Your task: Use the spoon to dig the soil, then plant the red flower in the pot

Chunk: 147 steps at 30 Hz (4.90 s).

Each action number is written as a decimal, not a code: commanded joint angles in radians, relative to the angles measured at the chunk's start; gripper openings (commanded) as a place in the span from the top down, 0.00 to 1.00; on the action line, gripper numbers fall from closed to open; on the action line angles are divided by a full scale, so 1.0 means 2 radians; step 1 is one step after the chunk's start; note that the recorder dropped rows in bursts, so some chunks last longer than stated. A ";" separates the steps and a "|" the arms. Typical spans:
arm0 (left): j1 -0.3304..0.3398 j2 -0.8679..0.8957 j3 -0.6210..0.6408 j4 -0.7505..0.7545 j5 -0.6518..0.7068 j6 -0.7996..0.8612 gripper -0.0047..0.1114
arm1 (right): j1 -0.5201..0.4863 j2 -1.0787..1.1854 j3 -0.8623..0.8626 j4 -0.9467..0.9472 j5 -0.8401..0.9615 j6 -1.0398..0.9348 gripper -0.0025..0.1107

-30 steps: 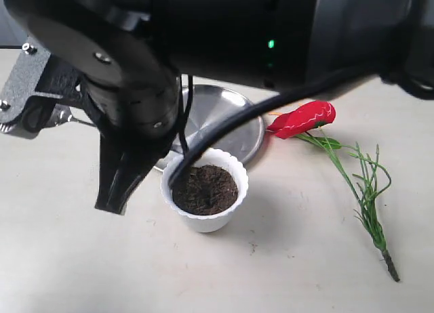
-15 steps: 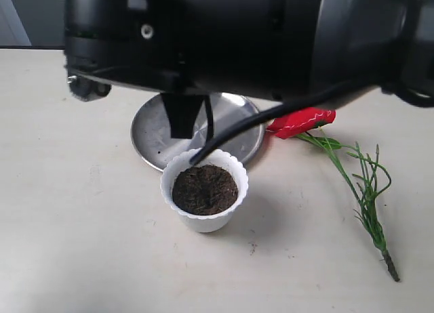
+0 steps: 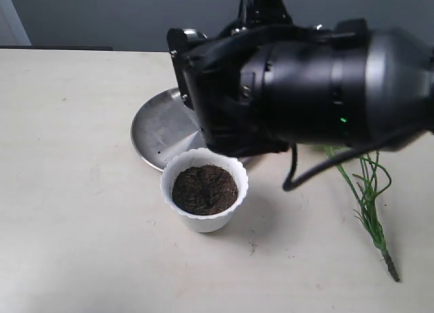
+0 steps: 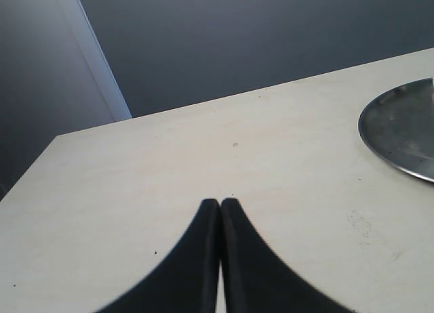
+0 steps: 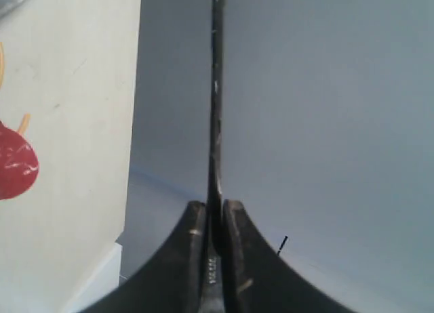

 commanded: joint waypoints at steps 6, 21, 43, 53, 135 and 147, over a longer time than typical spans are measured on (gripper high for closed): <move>0.000 -0.002 0.000 -0.002 -0.005 -0.001 0.96 | 0.097 -0.118 0.146 -0.010 0.002 0.005 0.98; 0.000 -0.002 0.000 -0.002 -0.005 -0.001 0.96 | 0.179 -0.133 0.233 0.053 0.002 -0.072 0.98; 0.000 -0.002 0.000 -0.002 -0.005 -0.001 0.96 | 0.141 -0.044 0.208 0.009 0.002 0.022 0.98; 0.000 -0.002 0.000 -0.002 -0.005 -0.001 0.96 | 0.141 -0.061 0.199 0.072 0.002 0.000 0.98; 0.000 -0.002 0.000 -0.002 -0.005 -0.001 0.96 | -0.242 0.205 -0.152 0.656 -0.271 -0.265 0.74; 0.000 -0.002 0.000 -0.002 -0.005 -0.001 0.96 | -0.243 0.126 -0.152 0.675 -0.175 -0.221 0.71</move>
